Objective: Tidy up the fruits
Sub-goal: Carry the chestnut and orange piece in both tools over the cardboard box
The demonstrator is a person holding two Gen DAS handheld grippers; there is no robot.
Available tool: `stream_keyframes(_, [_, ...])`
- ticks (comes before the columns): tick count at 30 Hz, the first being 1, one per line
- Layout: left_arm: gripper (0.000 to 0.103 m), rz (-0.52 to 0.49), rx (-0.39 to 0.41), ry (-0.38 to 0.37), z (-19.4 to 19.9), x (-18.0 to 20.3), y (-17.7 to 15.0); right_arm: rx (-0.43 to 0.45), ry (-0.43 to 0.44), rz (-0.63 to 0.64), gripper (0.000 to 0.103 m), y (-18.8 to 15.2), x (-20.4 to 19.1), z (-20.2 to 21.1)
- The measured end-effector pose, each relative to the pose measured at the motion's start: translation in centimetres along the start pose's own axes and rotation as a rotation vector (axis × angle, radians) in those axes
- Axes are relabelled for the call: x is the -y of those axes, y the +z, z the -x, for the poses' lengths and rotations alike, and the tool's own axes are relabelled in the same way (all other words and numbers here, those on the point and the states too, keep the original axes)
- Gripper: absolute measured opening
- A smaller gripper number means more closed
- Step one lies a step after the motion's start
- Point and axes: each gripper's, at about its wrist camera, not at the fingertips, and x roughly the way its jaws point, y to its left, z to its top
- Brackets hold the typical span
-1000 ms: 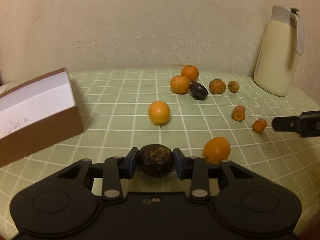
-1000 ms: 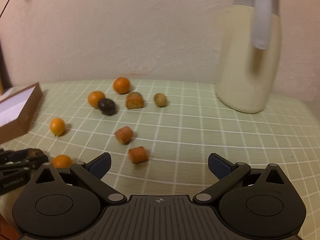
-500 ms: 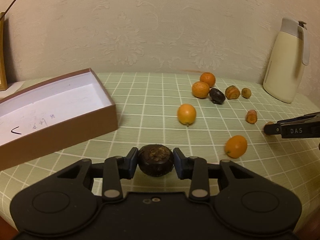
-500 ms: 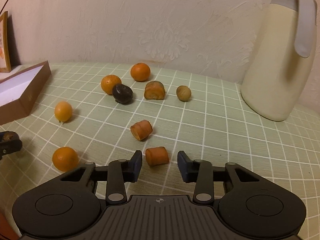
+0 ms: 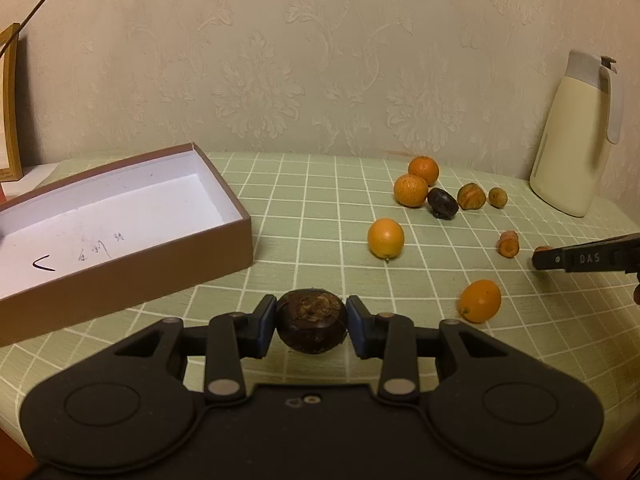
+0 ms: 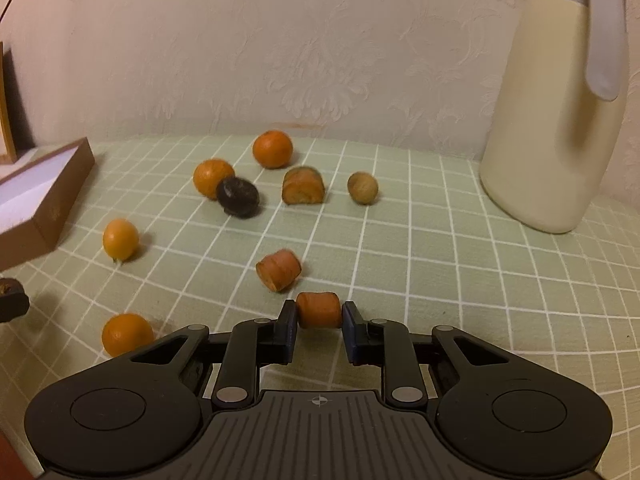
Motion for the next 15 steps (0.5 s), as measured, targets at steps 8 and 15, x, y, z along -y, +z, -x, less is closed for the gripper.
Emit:
stream_keyframes(8, [0.028,0.005,0.014,0.017,1.0,-1.0,0.0,0.037,0.007,0.011,0.024,1.0,-1.2,1.5])
stream_keyframes(15, [0.028,0.04,0.035,0.057,3.0,-3.4,-0.1,0.081,0.034,0.027,0.021,2.4,-3.1,2.9])
